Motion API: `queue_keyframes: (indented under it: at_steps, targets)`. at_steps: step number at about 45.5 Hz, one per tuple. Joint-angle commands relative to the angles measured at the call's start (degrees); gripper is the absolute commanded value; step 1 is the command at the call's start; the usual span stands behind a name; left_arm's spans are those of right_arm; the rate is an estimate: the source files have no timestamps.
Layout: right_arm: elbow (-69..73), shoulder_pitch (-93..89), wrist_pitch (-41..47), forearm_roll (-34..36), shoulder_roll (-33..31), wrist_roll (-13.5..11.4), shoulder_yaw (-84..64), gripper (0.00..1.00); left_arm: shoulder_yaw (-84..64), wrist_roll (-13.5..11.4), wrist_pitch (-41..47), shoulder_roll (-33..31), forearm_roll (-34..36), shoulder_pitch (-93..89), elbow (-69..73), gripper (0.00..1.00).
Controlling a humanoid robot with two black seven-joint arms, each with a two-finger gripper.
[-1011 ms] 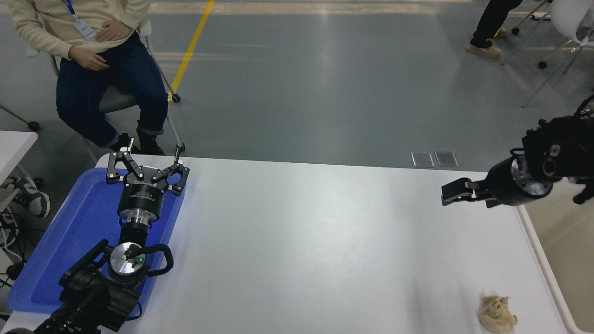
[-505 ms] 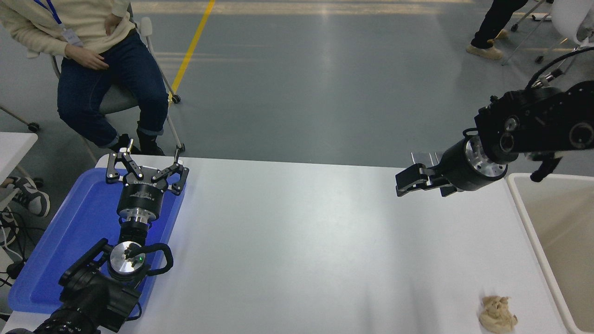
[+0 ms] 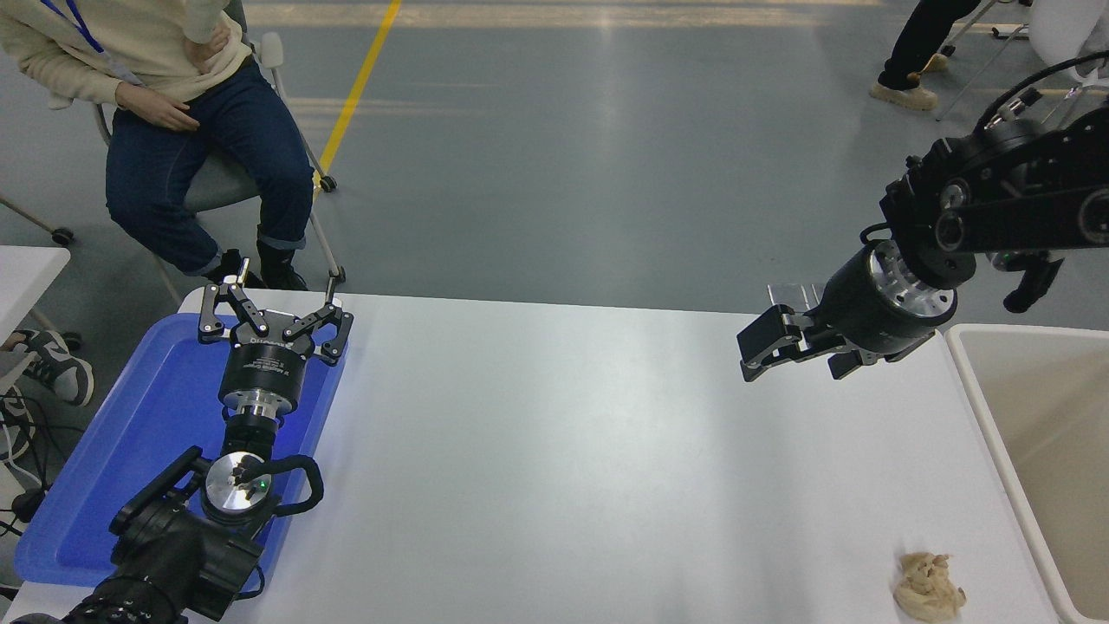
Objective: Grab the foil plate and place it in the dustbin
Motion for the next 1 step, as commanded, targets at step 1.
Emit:
queue_keyframes:
  at_steps: [1]
  targets:
    - [-0.1, 0.5, 1.4, 0.1, 0.2, 0.1, -0.6, 1.0, 0.0, 0.0, 0.0, 0.0, 0.0, 0.0, 0.0, 1.0]
